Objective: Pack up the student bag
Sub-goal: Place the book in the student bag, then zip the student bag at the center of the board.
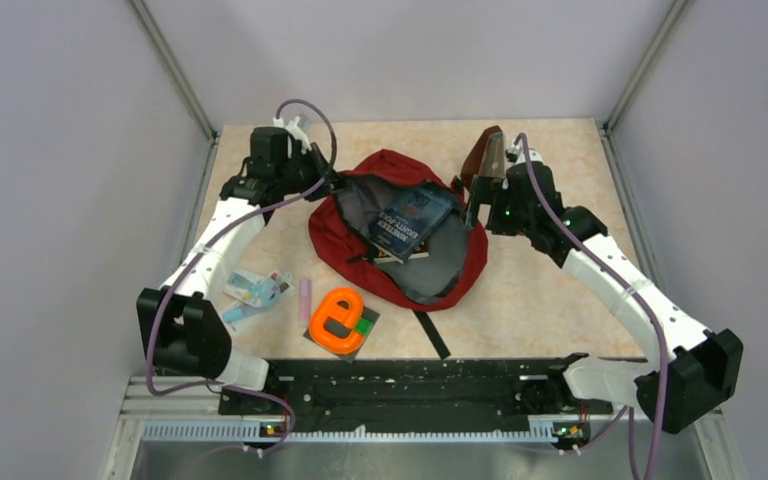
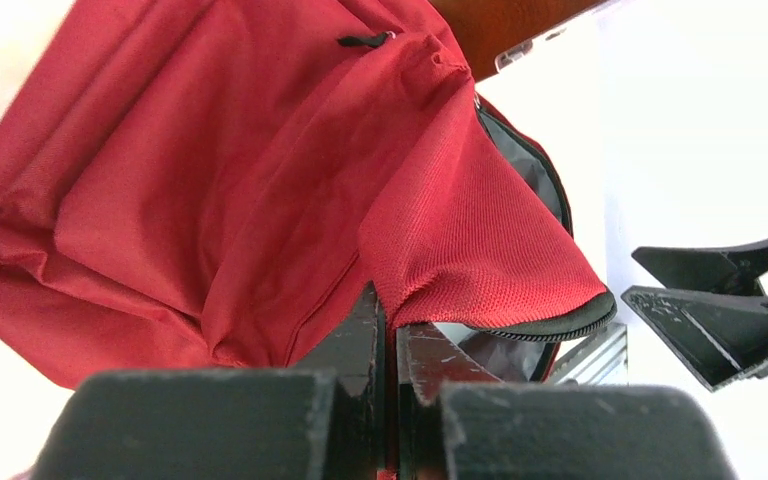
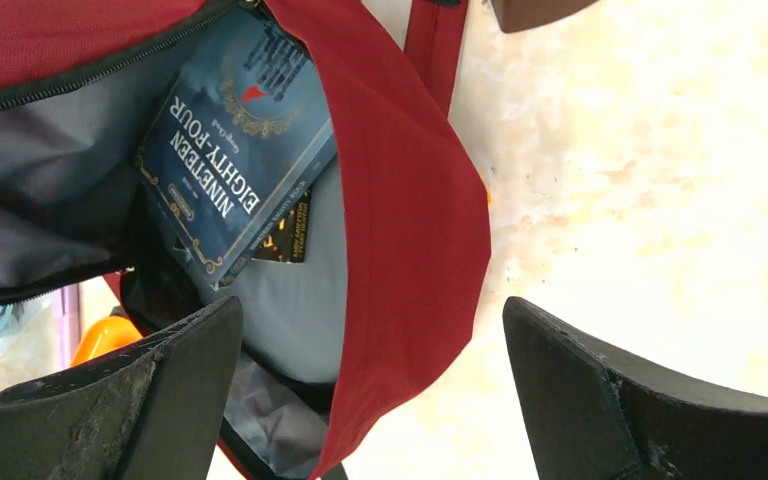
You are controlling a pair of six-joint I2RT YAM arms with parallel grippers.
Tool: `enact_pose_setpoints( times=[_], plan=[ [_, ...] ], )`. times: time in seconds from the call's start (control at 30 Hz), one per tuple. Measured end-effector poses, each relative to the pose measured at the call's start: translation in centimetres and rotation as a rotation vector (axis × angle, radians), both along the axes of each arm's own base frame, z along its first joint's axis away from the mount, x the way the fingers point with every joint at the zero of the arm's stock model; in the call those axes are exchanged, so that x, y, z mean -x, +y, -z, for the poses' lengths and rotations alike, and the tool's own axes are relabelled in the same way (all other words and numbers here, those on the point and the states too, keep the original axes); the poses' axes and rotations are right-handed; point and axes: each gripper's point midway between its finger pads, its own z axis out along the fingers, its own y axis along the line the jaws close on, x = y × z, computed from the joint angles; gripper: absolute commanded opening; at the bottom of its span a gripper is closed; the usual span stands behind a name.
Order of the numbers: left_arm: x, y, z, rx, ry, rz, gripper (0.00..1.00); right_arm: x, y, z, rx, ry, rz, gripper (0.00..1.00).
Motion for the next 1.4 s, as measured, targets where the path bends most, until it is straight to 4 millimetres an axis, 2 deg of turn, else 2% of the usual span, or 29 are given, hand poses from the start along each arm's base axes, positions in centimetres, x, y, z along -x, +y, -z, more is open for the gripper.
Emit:
enact_pose_setpoints(
  times=[0.03, 0.1, 0.17, 0.2, 0.27, 0.33, 0.43, 0.5, 0.57, 0.67, 0.77, 0.9, 1.0, 1.1, 1.27, 1.4],
  plan=[
    [0.1, -0.1, 0.1, 0.001, 0.001, 0.013, 0.17, 0.1, -0.1, 0.2, 0.006, 0.007, 0.003, 0.98],
    [0.5, -0.6, 0.2, 0.002, -0.006, 0.056, 0.4, 0.2, -0.2, 0.5, 0.01, 0.019, 0.005, 0.98],
    [1.2, -1.6, 0.1, 0.011, -0.018, 0.116, 0.53, 0.2, -0.2, 0.8, 0.011, 0.032, 0.01, 0.98],
    [1.7, -2.2, 0.0, 0.018, -0.025, 0.149, 0.64, 0.3, -0.2, 0.9, 0.01, 0.038, 0.016, 0.98],
    [3.2, -3.4, 0.2, 0.023, -0.034, 0.211, 0.78, 0.3, -0.4, 1.0, 0.013, 0.042, 0.025, 0.98],
    [5.5, -4.6, 0.3, 0.025, -0.036, 0.264, 0.85, 0.3, -0.6, 1.0, 0.013, 0.033, 0.039, 0.97],
    [9.0, -5.2, -0.9, 0.029, -0.088, 0.303, 0.91, 1.1, -1.5, 1.2, 0.025, 0.022, 0.06, 0.95],
    [11.3, -4.1, -2.5, 0.027, -0.156, 0.284, 0.91, 1.6, -2.2, 1.0, 0.03, 0.008, 0.078, 0.93],
    [12.7, -2.8, -4.0, 0.023, -0.223, 0.243, 0.91, 1.9, -2.8, 0.3, 0.028, -0.015, 0.098, 0.93],
    [13.8, -0.9, -3.8, 0.007, -0.25, 0.164, 0.91, 2.1, -3.4, -1.0, 0.015, -0.061, 0.122, 0.93],
    [13.9, 0.3, -0.1, -0.027, -0.173, 0.097, 0.88, 2.0, -3.7, -1.8, 0.006, -0.092, 0.138, 0.93],
    [13.8, 1.3, 7.0, -0.113, -0.004, 0.061, 0.79, 1.8, -3.4, -1.6, 0.002, -0.083, 0.135, 0.92],
    [13.0, 1.4, 10.3, -0.185, 0.066, 0.094, 0.73, 1.5, -2.3, -1.5, -0.024, -0.063, 0.1, 0.91],
    [12.2, 1.3, 12.6, -0.248, 0.121, 0.143, 0.66, 1.4, -0.8, -1.2, -0.067, -0.027, 0.056, 0.9],
    [10.2, 0.5, 15.0, -0.309, 0.171, 0.234, 0.65, 1.8, 1.3, 0.0, -0.151, 0.061, 0.023, 0.88],
    [10.3, 0.5, 16.0, -0.328, 0.182, 0.275, 0.69, 2.5, 2.6, 1.0, -0.215, 0.127, 0.005, 0.74]
  ],
)
